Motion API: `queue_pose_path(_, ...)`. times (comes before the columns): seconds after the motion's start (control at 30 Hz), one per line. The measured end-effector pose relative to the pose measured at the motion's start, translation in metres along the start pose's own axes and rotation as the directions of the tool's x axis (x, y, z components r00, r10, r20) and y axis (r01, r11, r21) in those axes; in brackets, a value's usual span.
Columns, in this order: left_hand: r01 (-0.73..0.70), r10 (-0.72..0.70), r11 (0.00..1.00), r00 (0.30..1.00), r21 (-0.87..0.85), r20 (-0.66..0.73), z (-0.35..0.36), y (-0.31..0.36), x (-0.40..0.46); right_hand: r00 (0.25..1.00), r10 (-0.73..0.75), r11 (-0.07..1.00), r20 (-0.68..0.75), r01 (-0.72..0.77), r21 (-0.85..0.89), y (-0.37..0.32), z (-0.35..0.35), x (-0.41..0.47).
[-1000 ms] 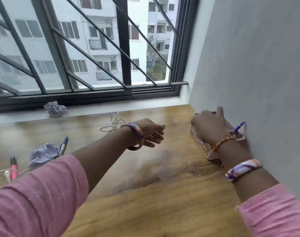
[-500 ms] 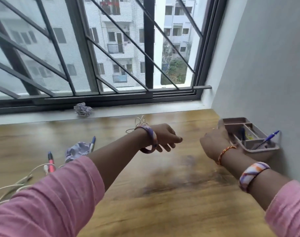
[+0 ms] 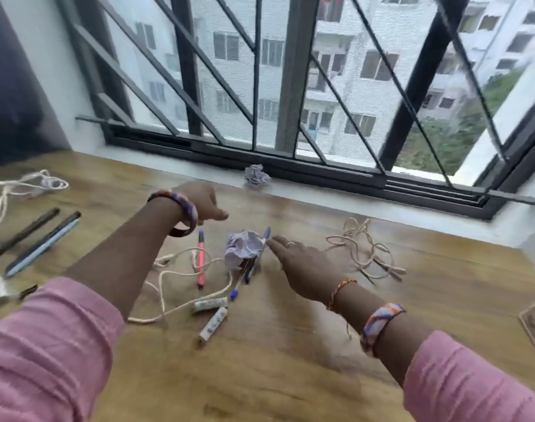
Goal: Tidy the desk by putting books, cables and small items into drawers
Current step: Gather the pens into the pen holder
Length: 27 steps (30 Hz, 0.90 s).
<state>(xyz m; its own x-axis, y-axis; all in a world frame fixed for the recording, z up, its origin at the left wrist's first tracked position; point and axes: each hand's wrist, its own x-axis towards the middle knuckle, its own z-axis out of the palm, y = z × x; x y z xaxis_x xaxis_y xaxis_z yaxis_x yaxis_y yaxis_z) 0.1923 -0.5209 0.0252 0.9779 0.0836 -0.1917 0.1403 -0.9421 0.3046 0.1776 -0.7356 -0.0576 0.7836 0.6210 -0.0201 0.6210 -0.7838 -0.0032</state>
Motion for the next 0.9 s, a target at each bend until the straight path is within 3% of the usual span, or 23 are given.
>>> queue_pose_path(0.2, 0.164, -0.164, 0.986, 0.986, -0.015, -0.022, 0.023, -0.053, -0.009, 0.991, 0.017, 0.989, 0.134, -0.036, 0.147, -0.001, 0.004, 0.05)
queue_pose_path(0.37, 0.231, -0.233, 0.973, 0.968, -0.03, -0.095, 0.044, -0.051, 0.005, 0.998, -0.023, 1.0, -0.055, 0.023, -0.003, 0.012, 0.006, 0.045)
queue_pose_path(0.5, 0.245, -0.242, 0.962, 0.97, 0.12, -0.034, 0.055, -0.033, 0.014, 0.988, -0.105, 0.994, -0.11, 0.099, -0.051, 0.026, 0.002, 0.027)
queue_pose_path(0.57, 0.205, -0.208, 0.96, 0.978, 0.191, -0.006, 0.05, -0.021, 0.018, 0.988, -0.121, 0.993, -0.095, 0.119, -0.02, 0.036, 0.002, 0.014)
queue_pose_path(0.73, 0.056, -0.059, 0.983, 0.998, 0.176, 0.013, 0.007, 0.034, 0.016, 0.996, -0.032, 0.982, -0.083, 0.047, 0.182, 0.071, -0.028, -0.022)
queue_pose_path(0.9, -0.176, 0.174, 0.984, 0.983, -0.04, -0.063, -0.033, 0.115, 0.0, 0.962, 0.12, 0.961, -0.246, -0.05, 0.271, 0.107, -0.107, -0.069)
